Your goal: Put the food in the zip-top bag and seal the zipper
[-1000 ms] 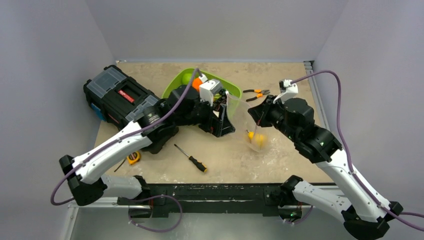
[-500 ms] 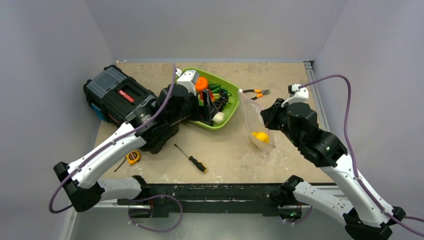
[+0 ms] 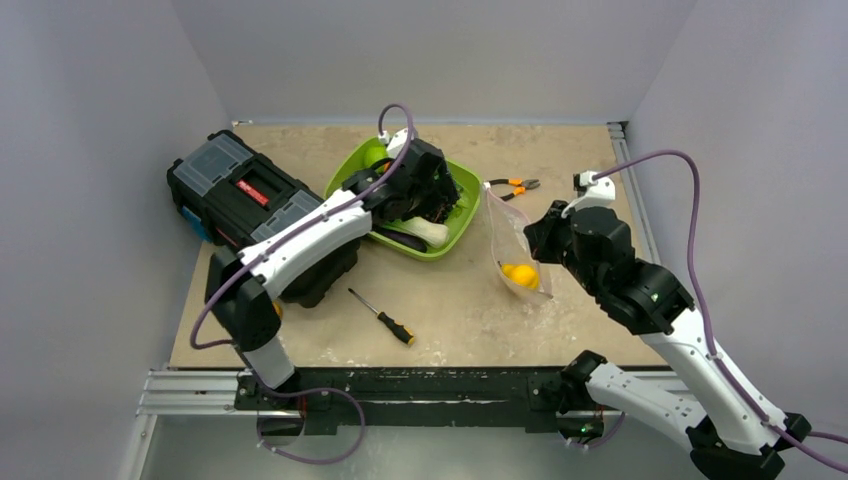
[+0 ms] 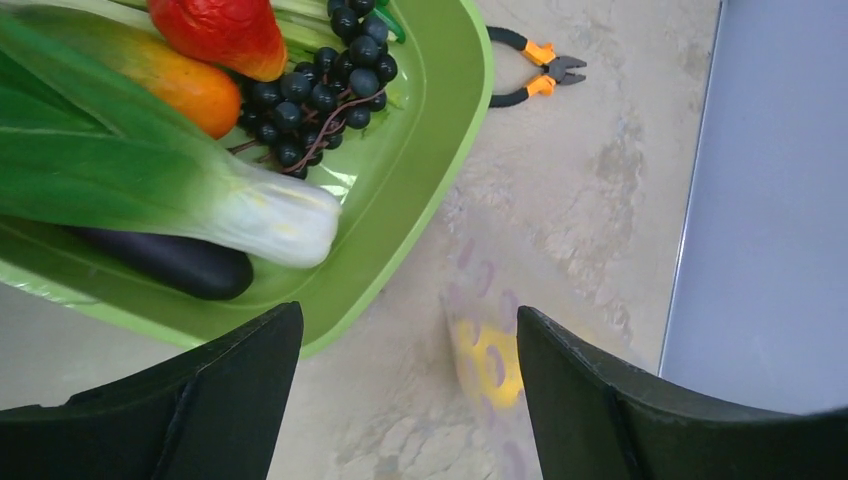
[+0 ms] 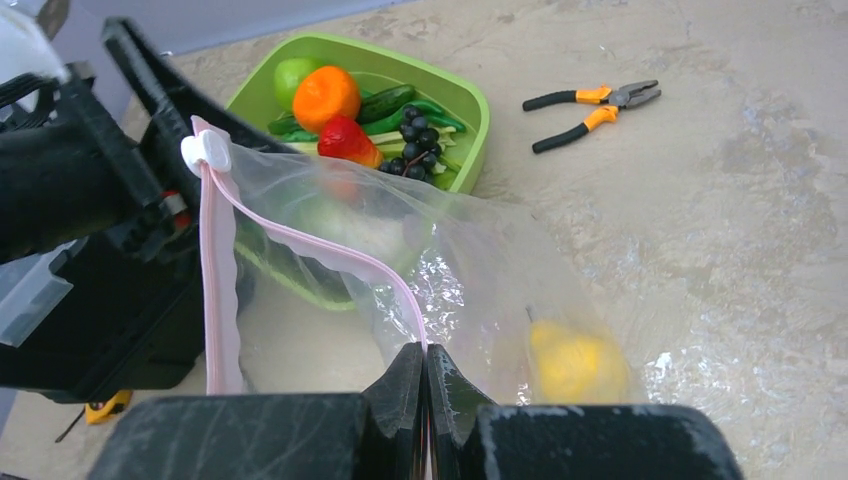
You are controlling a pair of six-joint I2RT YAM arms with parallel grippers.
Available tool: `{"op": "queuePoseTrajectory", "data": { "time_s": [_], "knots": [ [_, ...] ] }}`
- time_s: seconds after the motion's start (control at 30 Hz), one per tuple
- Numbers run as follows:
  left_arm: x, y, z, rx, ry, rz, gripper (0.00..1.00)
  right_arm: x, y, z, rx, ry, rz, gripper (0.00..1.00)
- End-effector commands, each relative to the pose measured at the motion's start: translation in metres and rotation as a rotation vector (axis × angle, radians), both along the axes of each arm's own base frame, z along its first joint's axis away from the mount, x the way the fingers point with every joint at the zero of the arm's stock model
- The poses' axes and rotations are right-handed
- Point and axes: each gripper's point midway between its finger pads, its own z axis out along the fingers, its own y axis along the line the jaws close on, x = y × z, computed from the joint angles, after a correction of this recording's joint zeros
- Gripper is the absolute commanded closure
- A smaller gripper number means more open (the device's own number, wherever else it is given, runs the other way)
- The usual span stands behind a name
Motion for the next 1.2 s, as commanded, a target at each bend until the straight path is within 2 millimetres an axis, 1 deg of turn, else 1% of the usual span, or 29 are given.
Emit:
{"op": "queuePoseTrajectory", "data": {
  "time_s": [0.0, 0.07, 0.13, 0.2, 0.33, 0.43, 0.6, 0.73, 0.87, 0.97, 1.17],
  "knots": [
    [0.035, -0.025, 0.012, -0.122, -0.009, 0.122, 0.23, -0.004, -0.011, -0.005, -0.016, -0.011, -0.029, 1.0],
    [0.045, -0.032, 0.004, -0.146, 0.014, 0.161, 0.25, -0.005, -0.011, -0.005, 0.005, -0.023, -0.032, 1.0],
    [0.054, -0.035, -0.004, -0.158, 0.031, 0.2, 0.28, -0.006, -0.012, -0.006, 0.011, -0.029, -0.036, 1.0],
    [0.064, -0.033, -0.015, -0.15, 0.045, 0.254, 0.29, -0.007, -0.016, -0.009, 0.002, -0.024, -0.053, 1.0],
    [0.075, -0.025, -0.039, -0.142, 0.099, 0.375, 0.3, -0.011, -0.025, -0.014, -0.012, -0.022, -0.078, 1.0],
    [0.087, -0.021, -0.05, -0.127, 0.097, 0.424, 0.3, -0.014, -0.032, -0.015, -0.022, -0.027, -0.088, 1.0],
    [0.106, -0.006, -0.061, -0.044, 0.071, 0.455, 0.31, -0.017, -0.039, -0.015, -0.038, -0.039, -0.109, 1.0],
    [0.116, 0.014, -0.07, -0.007, 0.085, 0.507, 0.37, -0.017, -0.039, -0.02, -0.041, -0.033, -0.109, 1.0],
    [0.121, 0.032, -0.079, 0.017, 0.109, 0.565, 0.37, -0.016, -0.039, -0.023, -0.048, -0.03, -0.108, 1.0],
    [0.127, 0.037, -0.086, 0.03, 0.116, 0.579, 0.37, -0.016, -0.038, -0.023, -0.049, -0.032, -0.102, 1.0],
    [0.136, 0.037, -0.097, 0.038, 0.124, 0.588, 0.37, -0.014, -0.037, -0.024, -0.059, -0.031, -0.101, 1.0]
  ]
}}
